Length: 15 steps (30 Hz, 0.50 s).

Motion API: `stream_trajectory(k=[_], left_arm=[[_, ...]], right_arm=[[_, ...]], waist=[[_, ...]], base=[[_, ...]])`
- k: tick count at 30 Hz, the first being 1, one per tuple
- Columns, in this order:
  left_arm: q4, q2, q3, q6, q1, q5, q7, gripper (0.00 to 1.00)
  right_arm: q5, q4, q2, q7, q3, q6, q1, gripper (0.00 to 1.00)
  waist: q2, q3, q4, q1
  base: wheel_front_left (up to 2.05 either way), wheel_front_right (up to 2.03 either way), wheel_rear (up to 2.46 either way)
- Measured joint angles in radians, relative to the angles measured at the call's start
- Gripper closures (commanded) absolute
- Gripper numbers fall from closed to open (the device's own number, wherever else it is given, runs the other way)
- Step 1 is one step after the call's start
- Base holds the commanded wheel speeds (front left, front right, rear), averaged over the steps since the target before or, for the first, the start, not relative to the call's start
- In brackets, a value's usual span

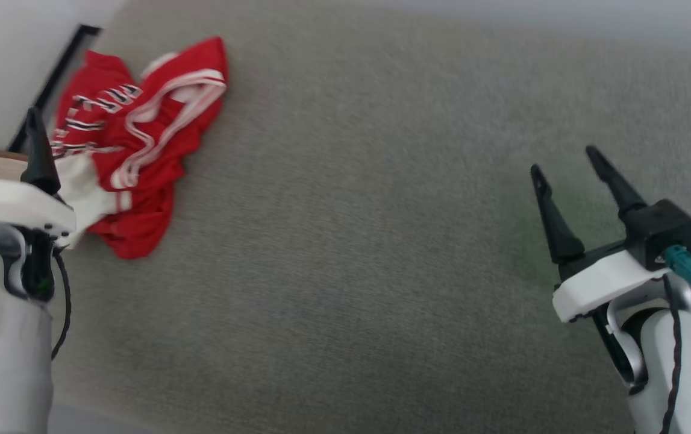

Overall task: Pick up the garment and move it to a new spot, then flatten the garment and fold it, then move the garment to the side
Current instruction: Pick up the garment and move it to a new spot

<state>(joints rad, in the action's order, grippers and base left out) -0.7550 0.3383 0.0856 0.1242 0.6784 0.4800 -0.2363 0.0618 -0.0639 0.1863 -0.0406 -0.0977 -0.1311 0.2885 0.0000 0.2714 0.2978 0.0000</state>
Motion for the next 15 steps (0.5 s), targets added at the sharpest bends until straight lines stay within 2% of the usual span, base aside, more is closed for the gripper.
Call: stream_trajectory(k=[7, 10, 11, 15], left_arm=[[-0.222, 0.026, -0.063, 0.003, 0.166, 0.077, 0.143, 0.00], [-0.324, 0.027, -0.084, 0.004, 0.229, 0.145, 0.281, 0.00], [-0.324, 0.027, -0.084, 0.004, 0.229, 0.145, 0.281, 0.00], [-0.430, 0.043, -0.100, 0.005, 0.291, 0.171, 0.445, 0.00]], right_arm=[[-0.010, 0.076, 0.012, 0.043, 0.013, 0.000, 0.011, 0.00], [-0.011, 0.109, 0.021, 0.062, 0.015, 0.000, 0.021, 0.00], [-0.011, 0.109, 0.021, 0.062, 0.015, 0.000, 0.021, 0.00], [-0.010, 0.134, 0.028, 0.078, 0.014, 0.000, 0.025, 0.00]], waist=[[0.0000, 0.121, -0.061, 0.0000], [0.0000, 0.179, -0.085, 0.0000], [0.0000, 0.179, -0.085, 0.0000], [0.0000, 0.220, -0.101, 0.0000]], base=[[0.00, 0.00, 0.00], [0.00, 0.00, 0.00], [0.00, 0.00, 0.00], [0.00, 0.00, 0.00]])
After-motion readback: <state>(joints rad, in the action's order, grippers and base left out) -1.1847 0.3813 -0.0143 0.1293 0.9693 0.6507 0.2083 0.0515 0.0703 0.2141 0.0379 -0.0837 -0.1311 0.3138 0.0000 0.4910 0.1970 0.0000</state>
